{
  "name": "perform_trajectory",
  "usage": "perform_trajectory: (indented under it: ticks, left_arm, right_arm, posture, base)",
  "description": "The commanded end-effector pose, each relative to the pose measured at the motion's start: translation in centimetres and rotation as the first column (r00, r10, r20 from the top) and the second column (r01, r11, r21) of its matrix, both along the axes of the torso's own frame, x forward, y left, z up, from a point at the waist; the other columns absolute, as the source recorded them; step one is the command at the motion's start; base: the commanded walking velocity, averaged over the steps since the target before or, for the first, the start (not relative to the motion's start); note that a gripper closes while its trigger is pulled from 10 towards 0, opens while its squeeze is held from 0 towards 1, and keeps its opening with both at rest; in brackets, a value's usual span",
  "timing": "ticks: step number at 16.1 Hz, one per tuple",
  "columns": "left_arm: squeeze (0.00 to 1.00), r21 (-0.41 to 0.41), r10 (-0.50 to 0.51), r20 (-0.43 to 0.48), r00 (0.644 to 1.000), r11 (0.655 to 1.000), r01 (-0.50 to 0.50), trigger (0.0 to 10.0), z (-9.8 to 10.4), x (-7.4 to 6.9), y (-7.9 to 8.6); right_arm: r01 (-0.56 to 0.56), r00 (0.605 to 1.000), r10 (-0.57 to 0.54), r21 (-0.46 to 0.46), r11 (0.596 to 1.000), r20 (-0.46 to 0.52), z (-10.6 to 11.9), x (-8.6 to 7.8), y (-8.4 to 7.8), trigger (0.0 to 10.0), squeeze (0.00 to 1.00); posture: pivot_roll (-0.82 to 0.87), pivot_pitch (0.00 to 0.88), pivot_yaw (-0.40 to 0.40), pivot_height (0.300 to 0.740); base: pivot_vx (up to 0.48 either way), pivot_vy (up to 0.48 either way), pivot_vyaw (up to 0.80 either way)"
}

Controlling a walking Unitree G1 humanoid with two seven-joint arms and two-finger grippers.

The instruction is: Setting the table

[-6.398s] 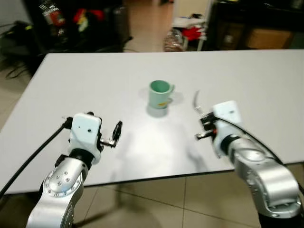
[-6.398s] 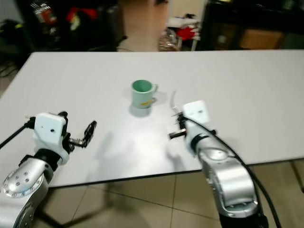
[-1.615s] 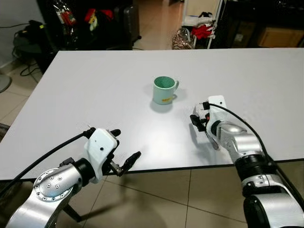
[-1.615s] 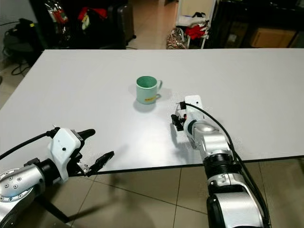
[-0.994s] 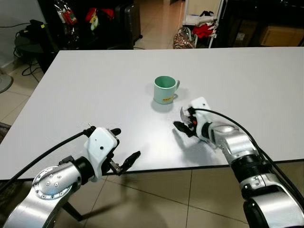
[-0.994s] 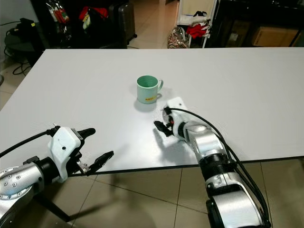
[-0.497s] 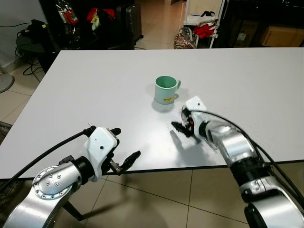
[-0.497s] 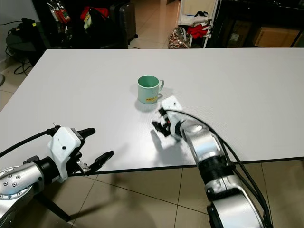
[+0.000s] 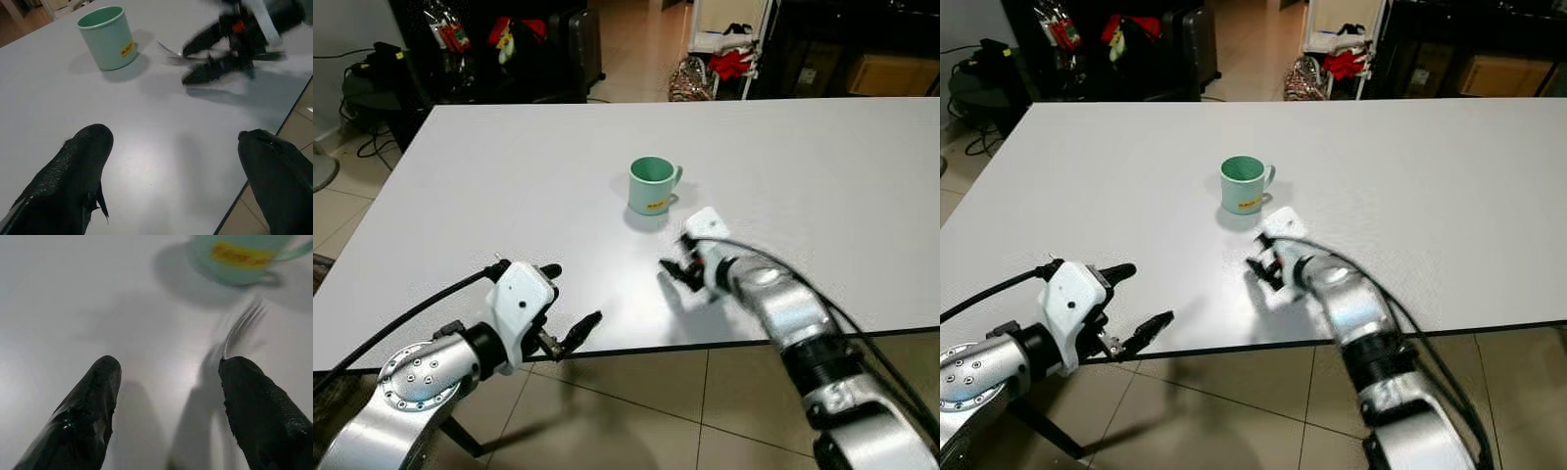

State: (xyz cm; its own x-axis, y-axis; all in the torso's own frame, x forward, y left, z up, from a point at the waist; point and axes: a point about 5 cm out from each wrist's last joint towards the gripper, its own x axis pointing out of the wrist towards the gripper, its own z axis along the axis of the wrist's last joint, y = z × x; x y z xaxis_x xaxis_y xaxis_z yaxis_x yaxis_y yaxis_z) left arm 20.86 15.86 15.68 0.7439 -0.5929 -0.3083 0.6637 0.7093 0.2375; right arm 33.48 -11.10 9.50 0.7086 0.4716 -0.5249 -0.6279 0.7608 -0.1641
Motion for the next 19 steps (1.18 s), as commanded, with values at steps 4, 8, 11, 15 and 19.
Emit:
perform_trajectory:
  ticks: [4, 8, 11, 15, 19]
  left_arm:
    - [0.00, 0.012, 0.000, 0.001, 1.000, 1.000, 0.000, 10.0, 0.2, 0.1, 0.2]
    - [0.00, 0.013, 0.000, 0.004, 1.000, 1.000, 0.000, 10.0, 0.1, 0.2, 0.2]
    - [0.00, 0.013, -0.003, 0.002, 1.000, 1.000, 0.003, 10.0, 0.0, 0.3, 0.1]
    - [0.00, 0.019, -0.019, 0.009, 1.000, 1.000, 0.019, 10.0, 0.1, 0.7, -0.1]
    - [0.00, 0.007, -0.045, 0.006, 0.999, 0.999, 0.045, 10.0, 0.3, 0.5, -0.4]
  right_arm:
    - [-0.040, 0.997, 0.037, -0.036, 0.999, -0.064, -1.3, -0.8, 0.3, 10.0, 0.00]
    - [-0.006, 1.000, 0.006, 0.023, 1.000, -0.022, 0.6, -0.5, 0.2, 10.0, 0.00]
    - [0.033, 0.999, -0.029, 0.120, 0.992, -0.029, 1.7, -0.3, 0.2, 10.0, 0.00]
    - [0.022, 0.991, 0.012, 0.256, 0.967, -0.130, 0.4, 0.4, 1.4, 10.0, 0.00]
    - [0.145, 0.985, -0.117, 0.238, 0.960, -0.128, -0.1, 1.8, 0.7, 10.0, 0.00]
  posture:
    - [-0.05, 0.003, 0.034, 0.740]
    - [-0.05, 0.004, 0.030, 0.740]
    - [-0.06, 0.002, 0.037, 0.740]
    - [-0.05, 0.000, 0.039, 0.740]
    - [-0.05, 0.001, 0.033, 0.740]
  base:
    - [0.000, 0.000, 0.00]
    - [0.000, 0.000, 0.00]
    - [0.000, 0.000, 0.00]
    - [0.000, 0.000, 0.00]
    - [0.000, 0.000, 0.00]
